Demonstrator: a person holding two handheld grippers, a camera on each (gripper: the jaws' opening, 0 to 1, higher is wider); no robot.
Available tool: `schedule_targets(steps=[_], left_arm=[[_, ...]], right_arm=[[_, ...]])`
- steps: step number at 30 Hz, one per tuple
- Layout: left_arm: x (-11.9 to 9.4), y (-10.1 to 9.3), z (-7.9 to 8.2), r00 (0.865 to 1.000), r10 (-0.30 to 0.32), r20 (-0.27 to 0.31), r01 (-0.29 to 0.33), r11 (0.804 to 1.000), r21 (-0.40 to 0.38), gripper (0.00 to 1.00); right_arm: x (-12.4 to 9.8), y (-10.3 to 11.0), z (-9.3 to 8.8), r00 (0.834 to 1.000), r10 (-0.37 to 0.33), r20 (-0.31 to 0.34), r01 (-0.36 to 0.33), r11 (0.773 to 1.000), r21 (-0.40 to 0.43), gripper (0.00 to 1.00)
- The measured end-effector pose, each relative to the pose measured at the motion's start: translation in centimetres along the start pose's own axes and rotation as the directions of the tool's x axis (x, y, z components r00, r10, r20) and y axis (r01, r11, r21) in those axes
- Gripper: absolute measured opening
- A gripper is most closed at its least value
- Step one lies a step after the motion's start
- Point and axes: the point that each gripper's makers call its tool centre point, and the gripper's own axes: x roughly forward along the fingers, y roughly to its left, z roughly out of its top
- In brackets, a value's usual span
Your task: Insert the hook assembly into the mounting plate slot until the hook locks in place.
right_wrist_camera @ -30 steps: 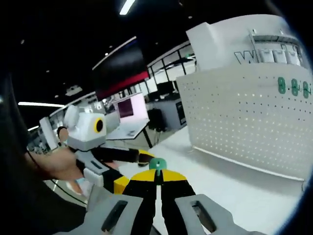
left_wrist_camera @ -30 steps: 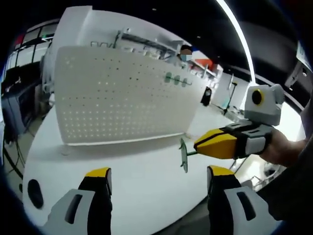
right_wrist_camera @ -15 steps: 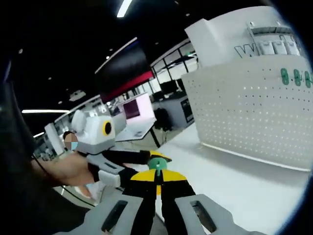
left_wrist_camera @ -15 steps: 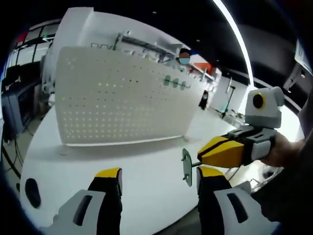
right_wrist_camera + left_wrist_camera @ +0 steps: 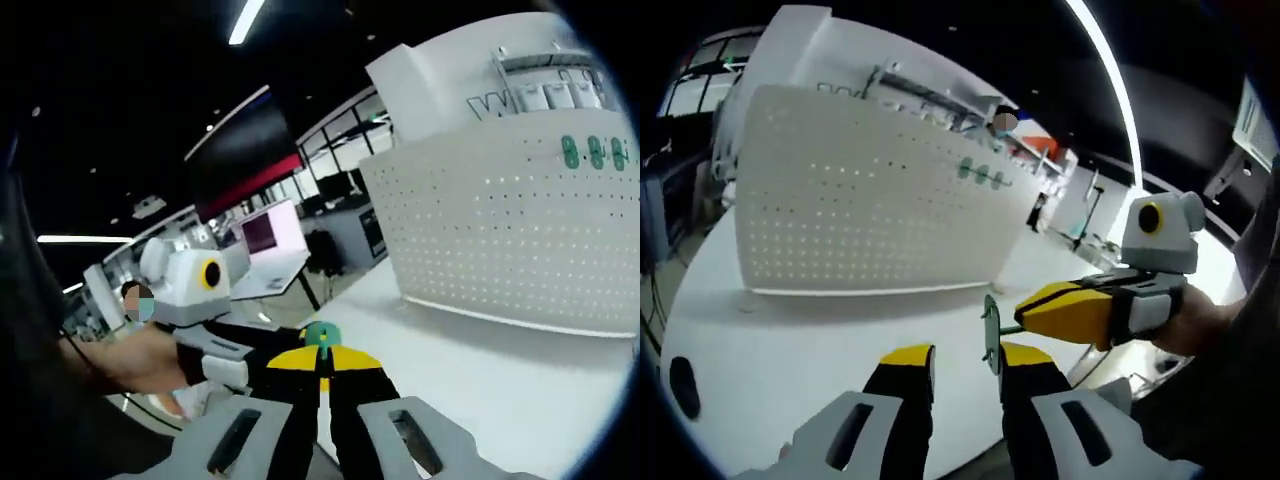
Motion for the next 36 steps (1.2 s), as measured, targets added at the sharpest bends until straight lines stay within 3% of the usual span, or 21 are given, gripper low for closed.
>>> schedule_targets(steps=[10,20,26,36], left_arm=[[0.2,-1.0,0.0,0.999,-0.053,0.004,0.053,0.998,-0.039,0.07],[0.3,-1.1,0.2,0.999,-0.050,-0.001,0.050,0.999,-0.022,0.05],[0.4,-1.0,0.4,1.000,-0.023,-0.004,0.023,0.999,0.031,0.03],[0.6,-1.1,1.0,0.999,-0.026,0.019,0.026,1.000,-0.001,0.02]], right_arm=[[0.1,-0.1,0.0,1.000,-0.010,0.011,0.010,1.000,0.004,0.00],[0.0,0.0,0.2,1.000,-0.018,0.012,0.019,0.999,-0.026,0.00],[0.1,0.2,0.3,1.000,-0.009,0.013,0.010,1.000,-0.025,0.01],[-0.1,0.0,1.1,0.999,-0.005,0.042,0.005,1.000,0.001,0.01]])
